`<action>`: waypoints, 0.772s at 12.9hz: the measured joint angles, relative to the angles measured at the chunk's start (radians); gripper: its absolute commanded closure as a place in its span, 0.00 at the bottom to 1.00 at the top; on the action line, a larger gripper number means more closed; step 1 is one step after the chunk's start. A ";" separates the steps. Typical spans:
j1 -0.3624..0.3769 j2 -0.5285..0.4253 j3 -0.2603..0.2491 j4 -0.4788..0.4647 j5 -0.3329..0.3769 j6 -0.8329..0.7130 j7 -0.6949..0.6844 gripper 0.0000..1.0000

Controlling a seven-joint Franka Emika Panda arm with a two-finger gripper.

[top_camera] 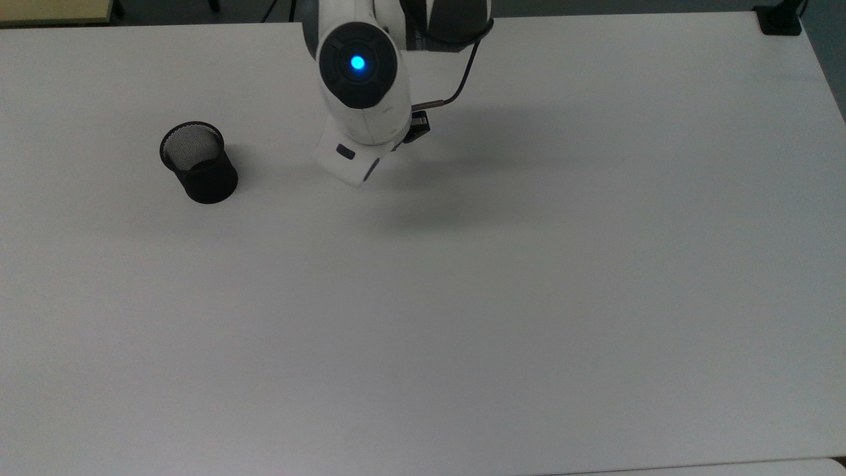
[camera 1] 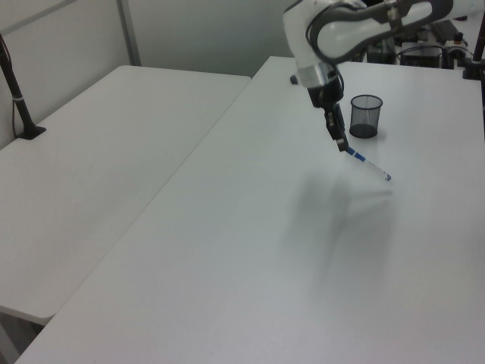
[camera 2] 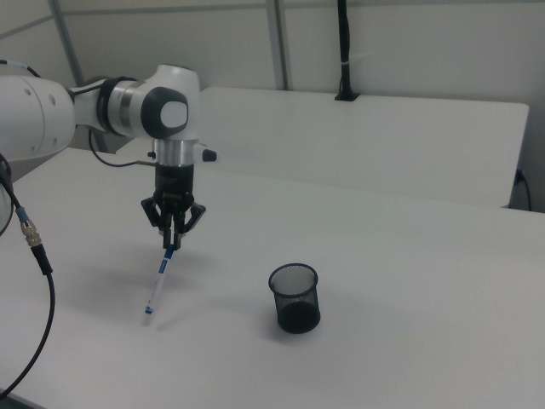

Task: Remove the marker
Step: 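Carry the held marker away from the cup across the table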

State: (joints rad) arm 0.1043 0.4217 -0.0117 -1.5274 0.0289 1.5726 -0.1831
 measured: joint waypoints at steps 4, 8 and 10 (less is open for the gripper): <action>0.053 0.076 0.000 -0.005 -0.063 0.053 0.084 0.70; 0.055 0.149 -0.008 -0.004 -0.067 0.259 0.199 0.10; 0.054 0.148 -0.016 0.005 -0.067 0.263 0.218 0.00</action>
State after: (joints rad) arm 0.1586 0.5698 -0.0275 -1.5224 -0.0378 1.8360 0.0351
